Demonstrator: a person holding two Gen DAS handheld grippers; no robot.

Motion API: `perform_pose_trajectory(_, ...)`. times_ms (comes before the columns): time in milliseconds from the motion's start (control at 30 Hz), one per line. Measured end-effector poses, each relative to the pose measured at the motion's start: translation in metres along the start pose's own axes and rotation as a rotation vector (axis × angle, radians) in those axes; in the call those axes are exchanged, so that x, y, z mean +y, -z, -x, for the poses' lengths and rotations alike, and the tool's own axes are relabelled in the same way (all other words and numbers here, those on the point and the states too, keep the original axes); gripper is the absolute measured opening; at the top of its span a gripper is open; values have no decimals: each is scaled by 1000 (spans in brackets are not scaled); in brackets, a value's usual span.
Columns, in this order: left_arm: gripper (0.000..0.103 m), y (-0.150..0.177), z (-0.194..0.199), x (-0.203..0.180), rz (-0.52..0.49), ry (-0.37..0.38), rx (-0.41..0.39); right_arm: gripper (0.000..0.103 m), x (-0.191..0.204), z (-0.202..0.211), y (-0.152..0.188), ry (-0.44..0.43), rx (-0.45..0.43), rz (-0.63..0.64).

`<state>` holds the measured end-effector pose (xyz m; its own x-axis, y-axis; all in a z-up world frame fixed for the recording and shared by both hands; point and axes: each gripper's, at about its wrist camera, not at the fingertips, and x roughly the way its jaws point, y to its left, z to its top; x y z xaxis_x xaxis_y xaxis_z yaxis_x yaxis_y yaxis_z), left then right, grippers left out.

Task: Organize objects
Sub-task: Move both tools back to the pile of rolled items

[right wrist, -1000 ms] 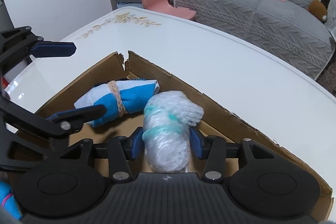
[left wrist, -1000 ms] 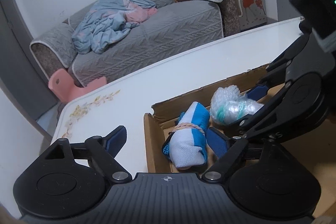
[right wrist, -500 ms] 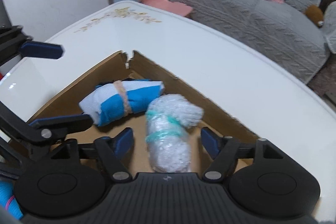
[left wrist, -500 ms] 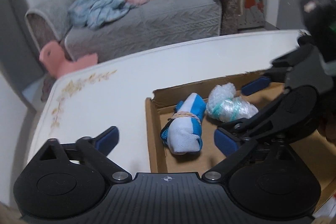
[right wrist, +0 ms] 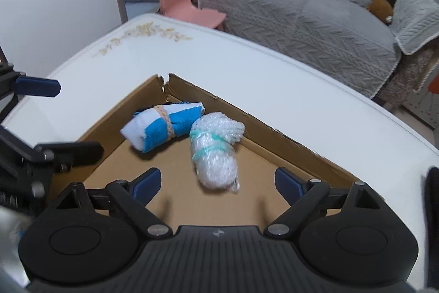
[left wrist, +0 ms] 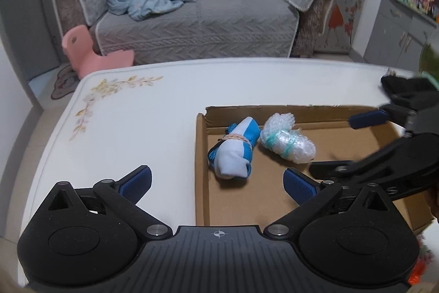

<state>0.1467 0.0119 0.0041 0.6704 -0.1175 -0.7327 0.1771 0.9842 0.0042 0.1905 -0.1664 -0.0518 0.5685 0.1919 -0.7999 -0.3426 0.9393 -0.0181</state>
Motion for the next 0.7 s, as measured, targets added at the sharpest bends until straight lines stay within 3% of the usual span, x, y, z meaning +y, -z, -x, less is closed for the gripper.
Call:
perform_pose_trajectory(233,102,42,72,11,78,7,-127,102,3,76,50,16,-120,-72)
perform_pose_trajectory(367,102,82,98,19,111,4,-180,102,7,116,96,47,-183,-116)
perform_pose_trajectory(533,102,149,115,29,198,-9,-117,102,17,139,167,85,-227,-180)
perform_pose_trajectory(700,102,211,120,9,204,25,-34,97,39,123,225,110,-205,-195)
